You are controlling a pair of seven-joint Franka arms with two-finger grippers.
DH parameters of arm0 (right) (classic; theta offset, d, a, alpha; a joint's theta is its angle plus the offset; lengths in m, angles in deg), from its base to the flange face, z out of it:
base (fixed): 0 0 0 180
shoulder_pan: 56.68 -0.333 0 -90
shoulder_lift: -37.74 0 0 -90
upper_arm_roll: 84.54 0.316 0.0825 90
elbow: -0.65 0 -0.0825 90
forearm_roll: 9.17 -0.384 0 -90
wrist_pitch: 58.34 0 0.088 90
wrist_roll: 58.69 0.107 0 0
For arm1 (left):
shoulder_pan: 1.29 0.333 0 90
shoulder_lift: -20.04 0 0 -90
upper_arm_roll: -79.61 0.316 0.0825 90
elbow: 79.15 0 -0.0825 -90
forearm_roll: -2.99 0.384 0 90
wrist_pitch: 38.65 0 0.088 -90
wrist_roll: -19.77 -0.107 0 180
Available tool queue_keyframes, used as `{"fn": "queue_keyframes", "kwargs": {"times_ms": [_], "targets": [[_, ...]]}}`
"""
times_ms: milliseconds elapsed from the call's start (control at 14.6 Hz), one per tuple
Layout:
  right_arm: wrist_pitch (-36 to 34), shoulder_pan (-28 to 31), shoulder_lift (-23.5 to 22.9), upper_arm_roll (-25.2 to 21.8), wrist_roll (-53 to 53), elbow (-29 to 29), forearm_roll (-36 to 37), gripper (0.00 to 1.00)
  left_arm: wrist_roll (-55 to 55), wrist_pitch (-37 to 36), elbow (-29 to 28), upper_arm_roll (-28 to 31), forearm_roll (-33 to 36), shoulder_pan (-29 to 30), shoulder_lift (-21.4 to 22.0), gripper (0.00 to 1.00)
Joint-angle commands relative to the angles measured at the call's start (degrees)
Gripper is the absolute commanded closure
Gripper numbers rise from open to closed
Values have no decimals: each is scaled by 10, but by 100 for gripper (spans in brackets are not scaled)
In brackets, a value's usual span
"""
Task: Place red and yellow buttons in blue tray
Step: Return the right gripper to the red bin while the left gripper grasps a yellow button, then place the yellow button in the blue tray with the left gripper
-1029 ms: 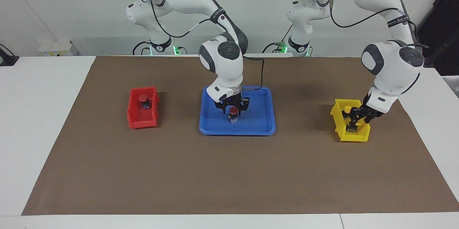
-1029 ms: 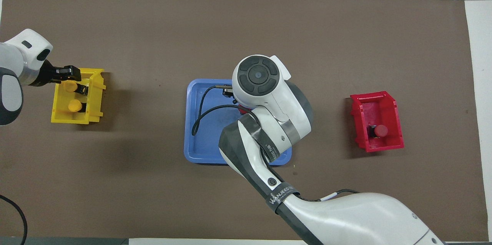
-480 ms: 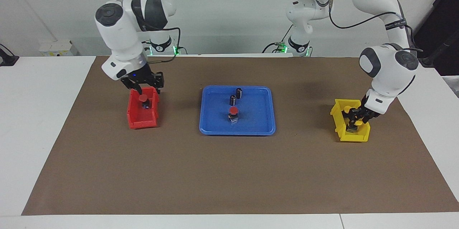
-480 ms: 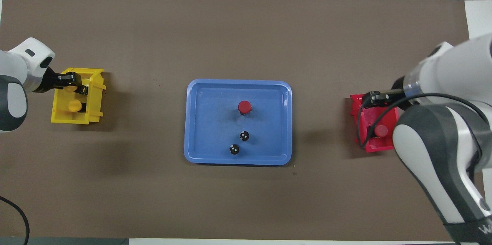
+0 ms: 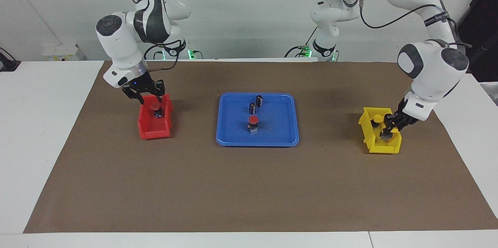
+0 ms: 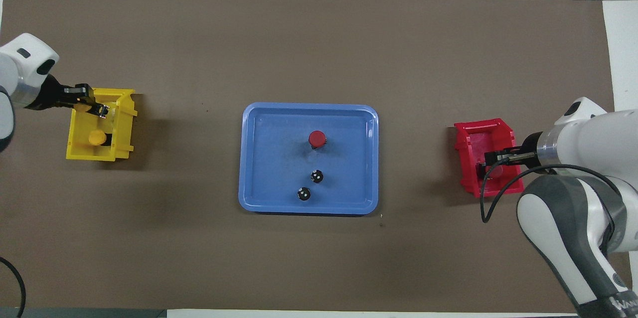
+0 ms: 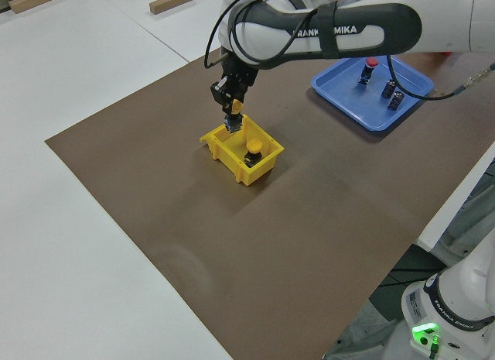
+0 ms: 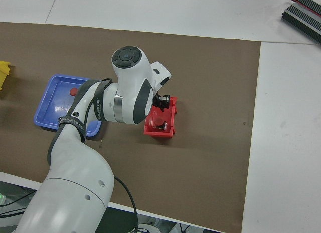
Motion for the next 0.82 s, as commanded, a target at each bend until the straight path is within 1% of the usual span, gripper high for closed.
{"fn": "queue_keyframes", "kwargs": {"times_ms": [0, 69, 137, 206, 275, 412, 549, 755], "targets": [[41, 18, 5, 9, -23, -35, -8, 32, 135, -97, 89, 3, -3, -103, -12, 99], [49, 29, 2, 9, -34, -43, -7, 32, 211, -85, 73, 3, -3, -160, -8, 99], [51, 34, -2, 9, -37, -47, -7, 33, 275, -57, 40, 2, -3, -210, 3, 99], [57, 34, -2, 9, -35, -49, -8, 34, 316, -26, 2, 1, -4, -250, 21, 99], [60, 34, -2, 9, -33, -51, -7, 35, 344, 9, -33, 0, -7, -284, 28, 99], [73, 31, -2, 9, -29, -57, -8, 36, 355, 70, -84, -2, -13, -315, 23, 99], [90, 31, -15, 9, -27, -63, -8, 36, 355, 112, -117, -2, -34, -331, 21, 99], [102, 26, -14, 10, -21, -72, -8, 37, 388, 168, -118, -1, -44, -364, -4, 99]]}}
